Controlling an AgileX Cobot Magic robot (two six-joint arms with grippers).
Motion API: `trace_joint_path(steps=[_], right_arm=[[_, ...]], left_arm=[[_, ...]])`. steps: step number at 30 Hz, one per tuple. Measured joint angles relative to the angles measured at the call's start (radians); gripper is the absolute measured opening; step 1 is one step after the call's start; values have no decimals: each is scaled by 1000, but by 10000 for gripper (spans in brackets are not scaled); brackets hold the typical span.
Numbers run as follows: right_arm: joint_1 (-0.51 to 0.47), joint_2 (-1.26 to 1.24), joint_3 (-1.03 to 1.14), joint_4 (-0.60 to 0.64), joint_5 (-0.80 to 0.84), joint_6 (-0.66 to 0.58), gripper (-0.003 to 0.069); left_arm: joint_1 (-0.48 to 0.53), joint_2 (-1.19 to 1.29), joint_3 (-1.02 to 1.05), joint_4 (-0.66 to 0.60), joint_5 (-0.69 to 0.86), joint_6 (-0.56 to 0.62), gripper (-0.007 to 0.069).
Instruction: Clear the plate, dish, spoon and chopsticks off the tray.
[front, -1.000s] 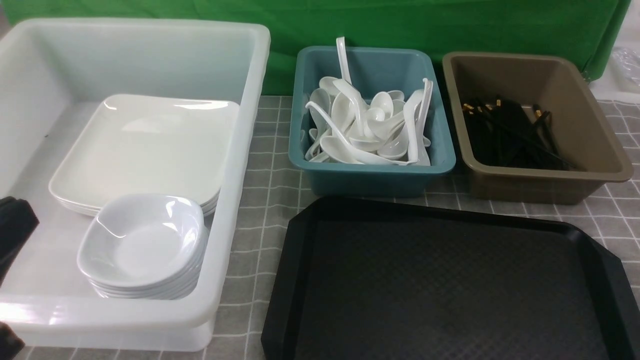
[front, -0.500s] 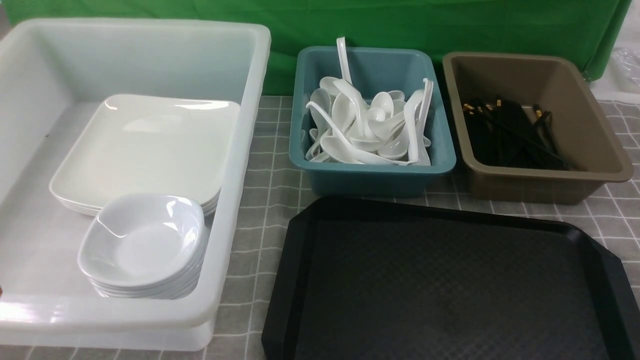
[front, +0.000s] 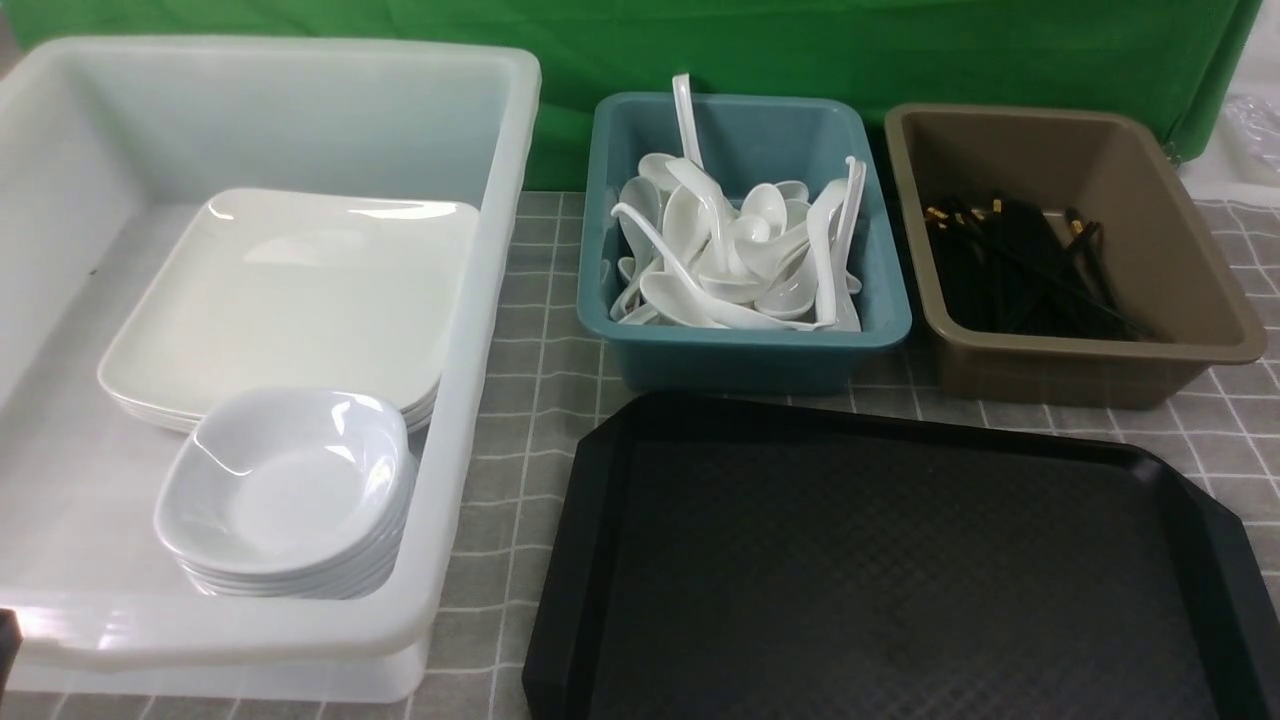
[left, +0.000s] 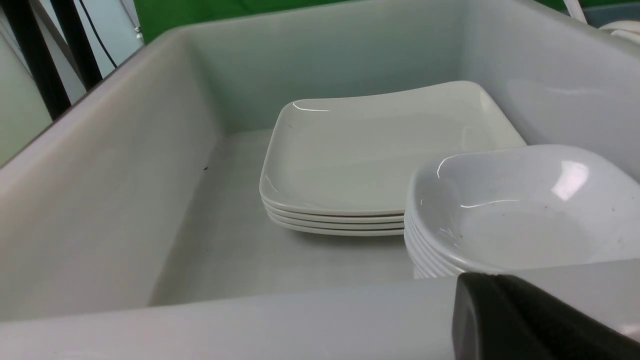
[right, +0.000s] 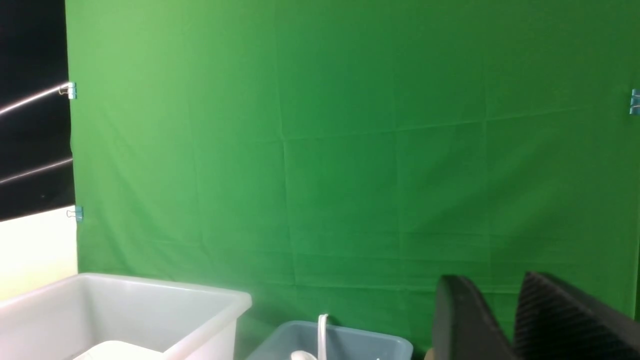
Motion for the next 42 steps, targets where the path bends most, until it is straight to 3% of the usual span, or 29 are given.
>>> trace_joint_path(steps=[26, 33, 42], right_arm=[[0, 0, 0, 22, 0, -3, 235], [0, 0, 0, 181, 0, -185, 235], [-35, -5, 11, 202, 78, -252, 235]], left_arm=[[0, 0, 1, 4, -4, 1, 21], [0, 0, 2, 5, -4, 0, 21], [0, 0, 2, 5, -4, 0, 21]])
